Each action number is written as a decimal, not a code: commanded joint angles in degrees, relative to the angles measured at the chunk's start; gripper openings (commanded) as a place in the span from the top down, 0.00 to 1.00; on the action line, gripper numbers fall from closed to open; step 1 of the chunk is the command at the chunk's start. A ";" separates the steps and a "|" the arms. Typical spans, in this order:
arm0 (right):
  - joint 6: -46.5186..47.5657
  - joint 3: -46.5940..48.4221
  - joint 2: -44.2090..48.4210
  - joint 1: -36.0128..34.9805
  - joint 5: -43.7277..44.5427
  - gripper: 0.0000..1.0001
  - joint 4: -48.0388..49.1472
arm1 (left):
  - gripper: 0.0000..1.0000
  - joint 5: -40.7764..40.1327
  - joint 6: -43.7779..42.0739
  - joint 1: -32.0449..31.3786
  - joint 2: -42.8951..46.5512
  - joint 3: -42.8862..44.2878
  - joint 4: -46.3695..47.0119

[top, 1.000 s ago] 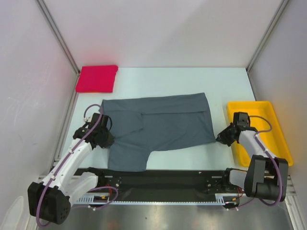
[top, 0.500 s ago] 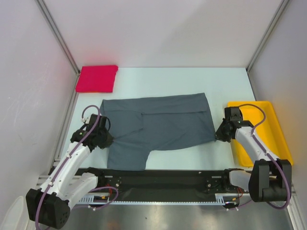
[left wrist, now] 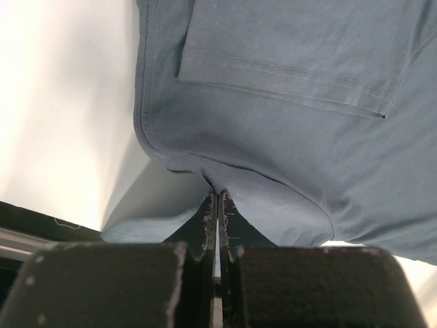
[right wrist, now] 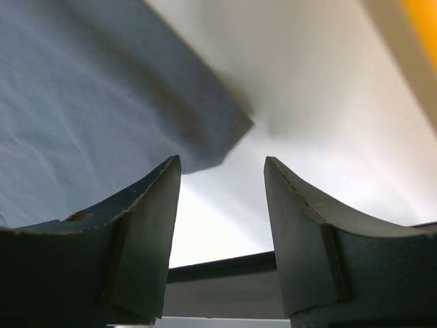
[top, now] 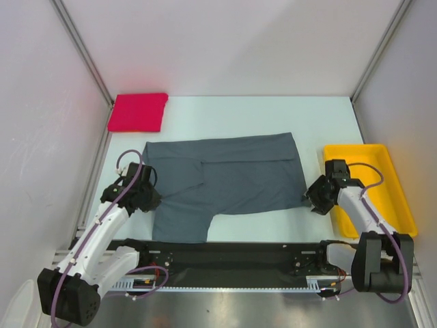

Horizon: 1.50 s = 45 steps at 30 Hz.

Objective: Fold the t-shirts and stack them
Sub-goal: Fold the tshirt

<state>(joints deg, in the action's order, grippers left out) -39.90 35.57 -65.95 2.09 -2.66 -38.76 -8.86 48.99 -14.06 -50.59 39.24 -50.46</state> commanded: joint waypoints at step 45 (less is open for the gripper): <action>-4.23 -4.64 -6.65 8.46 -2.97 0.83 7.83 | 1.00 0.16 -3.29 0.62 -1.09 2.59 0.98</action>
<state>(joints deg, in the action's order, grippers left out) -45.41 32.51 -72.75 10.31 -8.23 -30.09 -8.58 46.87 -13.96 -53.01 40.21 -50.04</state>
